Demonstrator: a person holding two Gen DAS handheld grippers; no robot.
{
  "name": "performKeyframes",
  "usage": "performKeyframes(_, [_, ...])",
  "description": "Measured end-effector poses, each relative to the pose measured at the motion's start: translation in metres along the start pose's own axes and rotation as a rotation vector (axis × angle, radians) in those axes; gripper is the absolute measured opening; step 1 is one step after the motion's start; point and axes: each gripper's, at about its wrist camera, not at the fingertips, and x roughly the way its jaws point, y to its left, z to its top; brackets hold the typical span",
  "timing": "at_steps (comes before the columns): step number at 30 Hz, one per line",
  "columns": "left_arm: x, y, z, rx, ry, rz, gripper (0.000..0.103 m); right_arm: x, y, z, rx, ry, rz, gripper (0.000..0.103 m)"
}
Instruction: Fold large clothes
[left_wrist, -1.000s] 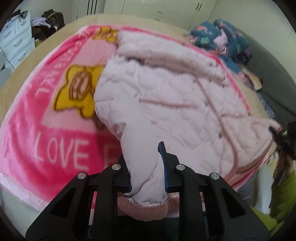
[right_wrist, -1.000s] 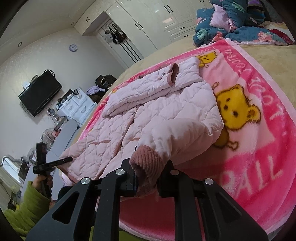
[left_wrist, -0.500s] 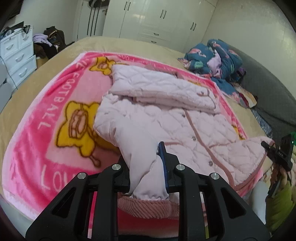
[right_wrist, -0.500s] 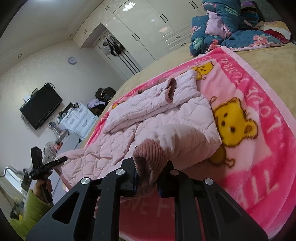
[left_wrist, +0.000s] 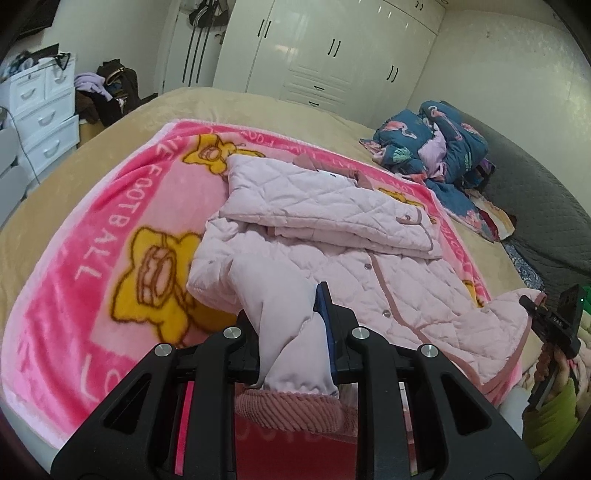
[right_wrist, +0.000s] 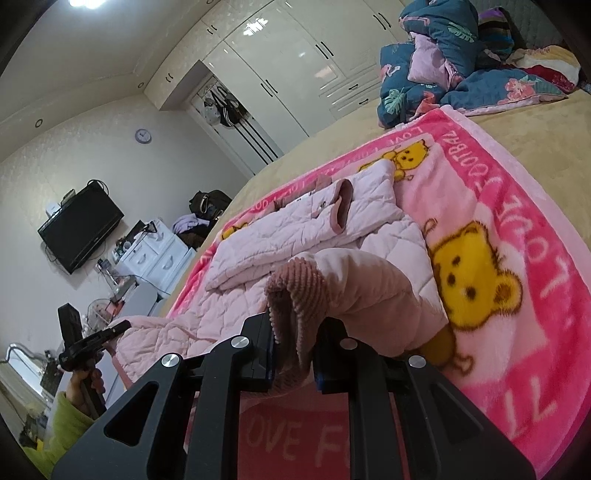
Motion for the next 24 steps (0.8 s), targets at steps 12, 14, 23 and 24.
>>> performKeyframes(12, [0.016, 0.003, 0.019, -0.004, -0.009, 0.028, 0.015, 0.021, 0.001, 0.026, -0.006, -0.03, -0.005, 0.014])
performKeyframes(14, [0.02, 0.004, 0.023, -0.002, -0.007, 0.032, 0.015, 0.026, 0.001, 0.03, -0.007, -0.034, -0.005, 0.014])
performKeyframes(23, [0.035, 0.005, 0.045, 0.009, -0.013, 0.039, 0.015, 0.042, -0.001, 0.053, -0.01, -0.06, -0.013, 0.014])
performKeyframes(24, [0.036, 0.006, 0.047, 0.008, -0.014, 0.04, 0.015, 0.043, -0.001, 0.056, -0.013, -0.063, -0.014, 0.014])
